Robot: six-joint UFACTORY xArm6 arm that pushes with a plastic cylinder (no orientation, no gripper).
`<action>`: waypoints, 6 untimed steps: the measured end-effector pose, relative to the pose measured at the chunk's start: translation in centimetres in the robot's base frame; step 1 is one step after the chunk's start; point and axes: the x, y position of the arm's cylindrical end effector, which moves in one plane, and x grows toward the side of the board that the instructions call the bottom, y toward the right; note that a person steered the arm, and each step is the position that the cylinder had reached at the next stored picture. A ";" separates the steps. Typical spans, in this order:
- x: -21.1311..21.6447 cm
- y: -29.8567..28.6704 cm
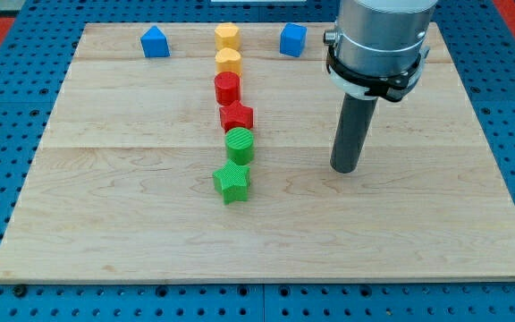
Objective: Adjust the blue cube to the right horizontally towards yellow hexagon
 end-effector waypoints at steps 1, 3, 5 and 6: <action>0.0 0.0; -4.1 0.0; -15.1 -4.7; -19.4 -6.7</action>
